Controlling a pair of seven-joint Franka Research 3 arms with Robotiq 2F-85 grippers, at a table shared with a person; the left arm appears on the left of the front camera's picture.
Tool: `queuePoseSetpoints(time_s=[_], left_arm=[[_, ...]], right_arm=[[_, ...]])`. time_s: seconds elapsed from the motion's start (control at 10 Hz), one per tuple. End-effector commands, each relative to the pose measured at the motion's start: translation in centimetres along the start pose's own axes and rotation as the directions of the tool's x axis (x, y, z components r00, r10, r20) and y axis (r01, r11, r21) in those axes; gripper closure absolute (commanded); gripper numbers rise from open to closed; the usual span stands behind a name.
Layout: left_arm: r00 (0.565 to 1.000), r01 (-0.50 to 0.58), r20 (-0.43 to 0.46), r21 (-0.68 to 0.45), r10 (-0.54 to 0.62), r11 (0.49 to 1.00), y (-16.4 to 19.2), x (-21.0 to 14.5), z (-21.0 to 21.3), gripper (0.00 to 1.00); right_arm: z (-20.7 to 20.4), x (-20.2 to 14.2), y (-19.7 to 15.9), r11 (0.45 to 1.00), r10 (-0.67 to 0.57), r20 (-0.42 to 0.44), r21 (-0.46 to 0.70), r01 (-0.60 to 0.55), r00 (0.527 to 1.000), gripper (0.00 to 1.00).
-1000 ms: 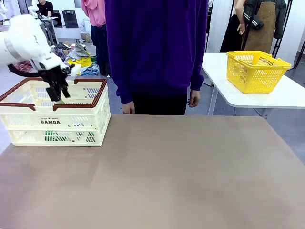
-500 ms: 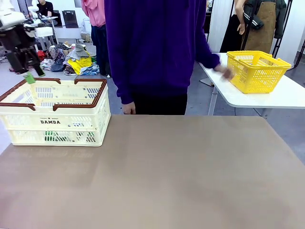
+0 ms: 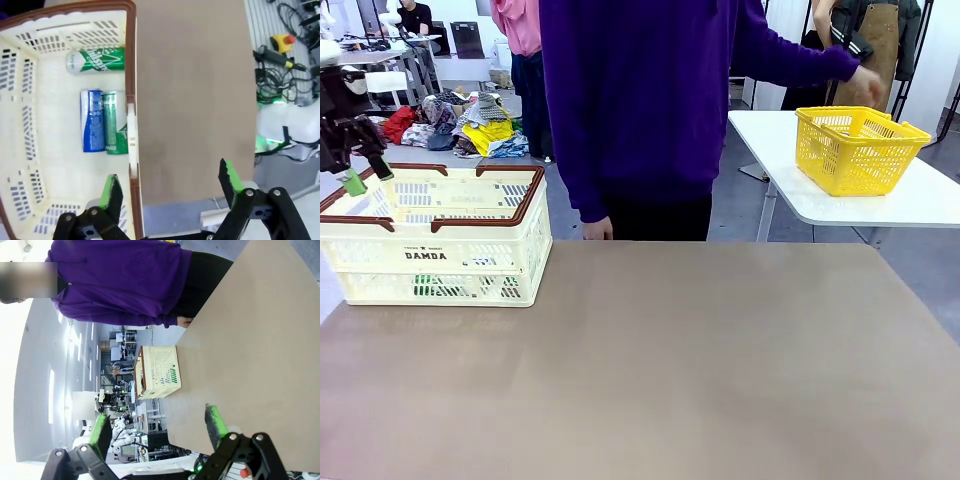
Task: Place the drinks into the Shopping basket.
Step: Pick up one drink and place it into the Shopping basket.
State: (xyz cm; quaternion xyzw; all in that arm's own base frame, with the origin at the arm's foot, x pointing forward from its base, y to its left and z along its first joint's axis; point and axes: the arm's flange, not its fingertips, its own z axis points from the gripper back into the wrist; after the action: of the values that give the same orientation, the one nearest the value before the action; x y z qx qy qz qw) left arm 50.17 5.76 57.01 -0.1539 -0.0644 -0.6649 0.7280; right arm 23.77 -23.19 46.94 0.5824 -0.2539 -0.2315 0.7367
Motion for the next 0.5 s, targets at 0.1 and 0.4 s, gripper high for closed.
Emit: queuePoseSetpoints(time_s=[0.1,0.4], left_arm=[[0.999,-0.05,-0.004,-0.018,0.05,0.999,0.9,0.3,1.0,0.0],[0.992,-0.094,0.08,-0.097,0.102,0.991,2.5,-0.6,0.5,0.0]], right_arm=[[0.0,0.2,0.2,1.0,0.013,0.009,0.023,-0.013,1.0,0.0],[0.0,0.2,0.2,1.0,0.013,0.009,0.023,-0.013,1.0,0.0]])
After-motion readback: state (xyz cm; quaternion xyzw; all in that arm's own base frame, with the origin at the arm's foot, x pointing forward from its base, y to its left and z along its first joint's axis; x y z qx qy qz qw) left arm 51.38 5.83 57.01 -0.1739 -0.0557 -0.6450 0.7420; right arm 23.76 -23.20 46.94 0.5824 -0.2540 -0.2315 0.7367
